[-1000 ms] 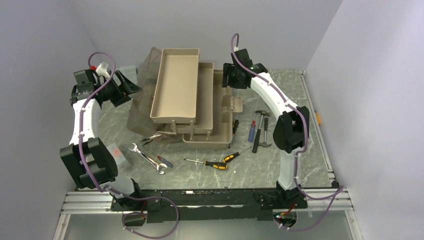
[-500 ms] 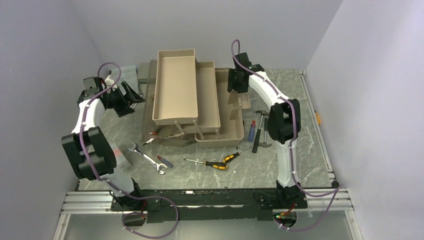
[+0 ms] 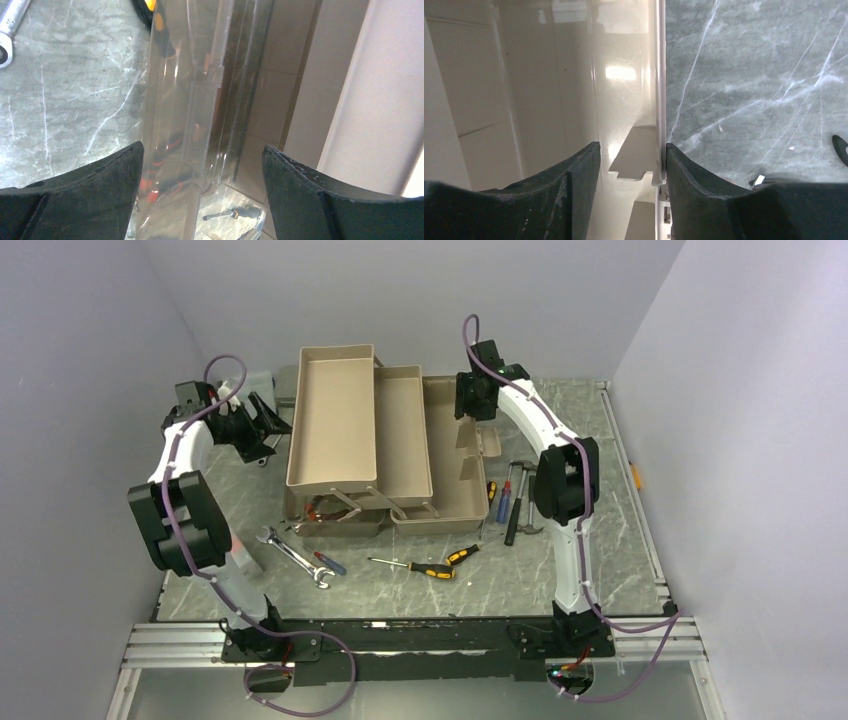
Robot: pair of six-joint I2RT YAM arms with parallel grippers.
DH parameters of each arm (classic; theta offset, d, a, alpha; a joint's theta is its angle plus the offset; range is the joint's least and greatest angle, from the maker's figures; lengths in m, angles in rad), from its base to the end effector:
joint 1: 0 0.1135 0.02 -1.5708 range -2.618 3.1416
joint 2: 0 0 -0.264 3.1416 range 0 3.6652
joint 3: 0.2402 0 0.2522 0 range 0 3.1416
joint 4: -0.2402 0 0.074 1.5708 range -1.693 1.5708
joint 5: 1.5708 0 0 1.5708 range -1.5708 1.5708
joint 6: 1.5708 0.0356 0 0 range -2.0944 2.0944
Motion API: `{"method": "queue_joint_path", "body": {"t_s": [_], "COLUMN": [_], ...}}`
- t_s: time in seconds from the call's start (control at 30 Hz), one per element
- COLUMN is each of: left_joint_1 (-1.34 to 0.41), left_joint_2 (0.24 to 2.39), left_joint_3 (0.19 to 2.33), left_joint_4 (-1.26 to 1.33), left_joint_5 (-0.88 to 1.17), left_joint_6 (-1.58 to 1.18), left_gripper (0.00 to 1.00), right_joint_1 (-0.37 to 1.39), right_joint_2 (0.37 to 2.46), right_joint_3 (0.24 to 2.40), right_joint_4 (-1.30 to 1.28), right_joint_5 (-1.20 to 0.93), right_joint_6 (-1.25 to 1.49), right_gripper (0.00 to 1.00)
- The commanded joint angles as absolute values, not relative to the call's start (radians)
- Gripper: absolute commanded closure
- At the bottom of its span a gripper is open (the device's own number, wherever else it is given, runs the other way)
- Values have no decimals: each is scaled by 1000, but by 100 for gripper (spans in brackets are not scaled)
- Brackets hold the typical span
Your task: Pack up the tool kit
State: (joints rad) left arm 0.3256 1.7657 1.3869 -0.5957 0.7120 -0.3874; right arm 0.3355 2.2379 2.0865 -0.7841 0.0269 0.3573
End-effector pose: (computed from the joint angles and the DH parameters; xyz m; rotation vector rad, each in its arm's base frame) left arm 0.3652 0.0987 0.2541 -0.5856 2.3651 -0.9227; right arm 0.4720 0.1636 0.2551 0.0387 2.5236 0.2498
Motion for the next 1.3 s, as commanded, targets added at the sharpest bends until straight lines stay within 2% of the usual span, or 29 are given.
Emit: {"method": "queue_joint_path", "body": {"t_s": [0.0, 0.2, 0.37, 0.6, 0.83, 1.03, 1.27], "left_joint_1": [337, 351, 350, 340, 310, 270, 197], "left_joint_2": [1734, 1632, 1460, 1188, 1038, 1052, 1150], "left_joint_3": [1475, 1455, 1333, 1123, 979, 912, 926], "left_joint_4": [-633, -624, -571, -591, -654, -646, -624], "left_joint_5": [689, 618, 586, 466, 355, 281, 277], "left_joint_6": [-379, -401, -427, -362, -319, -297, -283], "left_gripper": [10, 8, 5, 4, 12, 19, 22], "right_joint_1": [337, 336, 323, 333, 352, 368, 377], "right_joint_2": [2236, 2186, 2095, 1839, 1582, 1411, 1362], "right_joint_3": [2190, 2204, 2121, 1830, 1489, 1240, 1077], "right_joint_4": [-796, -824, -816, -758, -697, -630, -558], "right_joint_5": [13, 43, 37, 24, 41, 6, -68], "right_joint_6": [337, 321, 318, 332, 382, 425, 441], "right_gripper": [45, 36, 34, 34, 36, 41, 45]}}
